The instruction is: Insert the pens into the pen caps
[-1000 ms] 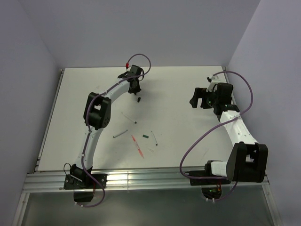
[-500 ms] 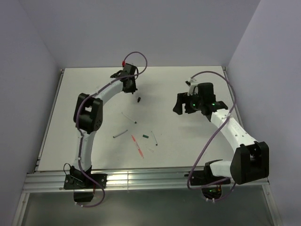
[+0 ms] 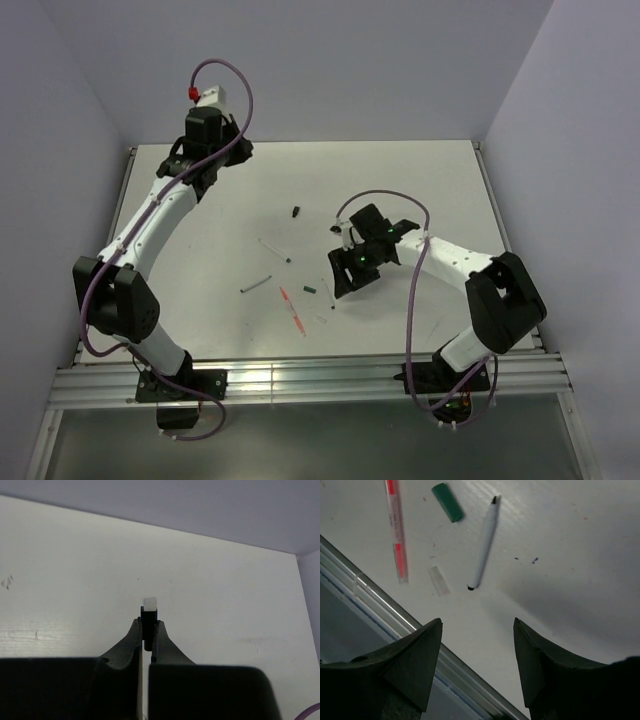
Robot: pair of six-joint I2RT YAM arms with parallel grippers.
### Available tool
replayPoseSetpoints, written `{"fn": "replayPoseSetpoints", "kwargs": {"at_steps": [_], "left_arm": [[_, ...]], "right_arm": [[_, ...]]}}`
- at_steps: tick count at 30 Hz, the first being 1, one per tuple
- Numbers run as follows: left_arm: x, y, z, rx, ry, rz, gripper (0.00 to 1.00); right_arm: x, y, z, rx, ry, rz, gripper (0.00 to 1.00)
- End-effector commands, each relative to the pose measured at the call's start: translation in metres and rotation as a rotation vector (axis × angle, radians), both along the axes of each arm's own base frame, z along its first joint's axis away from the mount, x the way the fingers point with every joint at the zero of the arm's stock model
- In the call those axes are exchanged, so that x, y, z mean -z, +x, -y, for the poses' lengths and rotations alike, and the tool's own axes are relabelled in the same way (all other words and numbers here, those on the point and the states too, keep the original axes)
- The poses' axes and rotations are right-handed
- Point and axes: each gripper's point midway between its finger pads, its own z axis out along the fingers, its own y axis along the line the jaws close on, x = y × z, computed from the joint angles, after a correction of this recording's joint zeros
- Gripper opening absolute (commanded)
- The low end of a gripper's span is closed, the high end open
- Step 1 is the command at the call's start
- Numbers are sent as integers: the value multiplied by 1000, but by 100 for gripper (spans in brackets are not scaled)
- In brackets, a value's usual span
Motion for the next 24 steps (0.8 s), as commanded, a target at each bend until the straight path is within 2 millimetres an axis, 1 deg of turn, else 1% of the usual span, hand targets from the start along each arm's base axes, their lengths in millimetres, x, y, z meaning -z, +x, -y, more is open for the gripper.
{"fn": "replayPoseSetpoints", "kwargs": {"at_steps": [1,3,5,6,7,9,10,11,16,24], "left_arm": [[8,-6,1,-23,-38,-2,0],[10,-6,-5,-56,-29,-8,0],[17,-6,-8,-75,-23,-32,0],[16,-7,-9,-81,-24,-32,0],[21,-7,-8,-74,-29,-29,0],[16,-10,-10,-71,-43,-3,0],[21,-13,-9,-65,-43,-5,0],[15,-14,-10,-67,-49,17,0],[24,-16,-11,-64,-40,-7,0],[34,-17,-18,-81,-54,-26,0]], "right_arm": [[-4,-1,-11,10,-28,37,65],[1,-4,-16,-5,-56,53,64],[8,-5,-20,-15,-79,51,60],[9,-8,-25,-31,-87,55,59],[15,-6,-24,-28,-115,54,57],[18,-5,-27,-30,-127,47,52],[23,-5,-28,-28,-136,36,50],[24,-4,-28,-29,-140,34,50],[30,-1,-32,-24,-162,27,50],[25,3,-46,-21,-141,24,51]]}}
